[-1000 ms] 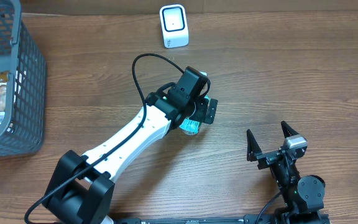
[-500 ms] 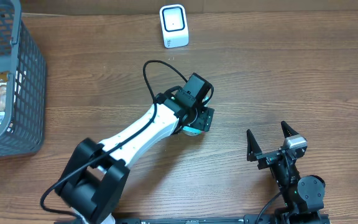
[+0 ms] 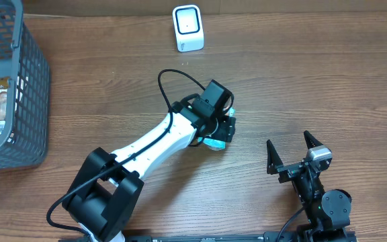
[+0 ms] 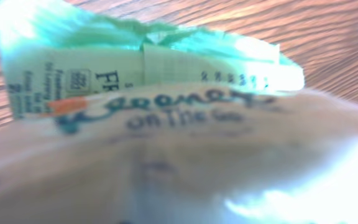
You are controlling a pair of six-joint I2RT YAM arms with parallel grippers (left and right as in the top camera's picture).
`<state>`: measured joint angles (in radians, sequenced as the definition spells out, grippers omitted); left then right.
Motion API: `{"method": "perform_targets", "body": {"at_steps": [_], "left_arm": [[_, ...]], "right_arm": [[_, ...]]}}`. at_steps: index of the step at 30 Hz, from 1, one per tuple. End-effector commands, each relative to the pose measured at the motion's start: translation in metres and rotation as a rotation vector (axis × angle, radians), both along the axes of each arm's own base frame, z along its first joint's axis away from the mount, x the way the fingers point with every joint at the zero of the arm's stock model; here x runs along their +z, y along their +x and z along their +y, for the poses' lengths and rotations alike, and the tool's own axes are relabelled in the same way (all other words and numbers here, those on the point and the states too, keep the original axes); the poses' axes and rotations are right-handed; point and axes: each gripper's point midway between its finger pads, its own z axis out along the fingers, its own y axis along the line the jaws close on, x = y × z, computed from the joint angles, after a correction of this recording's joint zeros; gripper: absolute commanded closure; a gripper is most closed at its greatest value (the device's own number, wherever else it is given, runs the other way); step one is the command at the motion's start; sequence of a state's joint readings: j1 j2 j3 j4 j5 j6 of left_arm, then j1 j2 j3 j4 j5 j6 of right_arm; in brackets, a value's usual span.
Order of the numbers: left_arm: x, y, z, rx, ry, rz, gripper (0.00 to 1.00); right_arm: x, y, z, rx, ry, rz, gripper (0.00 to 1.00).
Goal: Scan the item barcode
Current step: 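Lower the tissue pack onto the table and open the left gripper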
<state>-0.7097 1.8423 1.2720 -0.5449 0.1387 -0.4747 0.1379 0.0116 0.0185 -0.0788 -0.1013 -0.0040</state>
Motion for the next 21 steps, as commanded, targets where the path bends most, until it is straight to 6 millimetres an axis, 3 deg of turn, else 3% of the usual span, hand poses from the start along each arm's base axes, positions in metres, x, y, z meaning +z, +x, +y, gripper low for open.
{"method": "perform_targets", "body": {"at_steps": [1,5,10,13,17,18,21], "left_arm": [[0.003,-0.008,-0.020,0.029,-0.032,0.006,0.25],[0.004,-0.011,-0.030,0.022,0.002,-0.061,0.20],[0.009,-0.013,-0.036,0.012,0.010,-0.091,0.02],[0.019,-0.007,-0.036,0.018,-0.004,-0.104,0.00],[0.063,0.005,-0.034,0.004,-0.038,-0.164,0.00],[0.089,0.013,-0.030,-0.007,-0.047,-0.203,0.00],[0.127,0.024,-0.021,-0.022,-0.056,-0.262,0.00]], "right_arm": [[-0.002,0.000,0.000,0.002,-0.001,-0.004,0.00],[-0.002,0.000,0.000,0.002,-0.001,-0.004,0.00],[-0.002,0.000,0.000,0.002,0.000,-0.004,0.00],[-0.002,0.000,0.000,0.002,-0.001,-0.004,0.00],[-0.002,0.000,0.000,0.002,-0.001,-0.004,0.00],[-0.002,0.000,0.000,0.002,0.000,-0.004,0.00],[-0.002,0.000,0.000,0.002,0.000,-0.004,0.00]]}}
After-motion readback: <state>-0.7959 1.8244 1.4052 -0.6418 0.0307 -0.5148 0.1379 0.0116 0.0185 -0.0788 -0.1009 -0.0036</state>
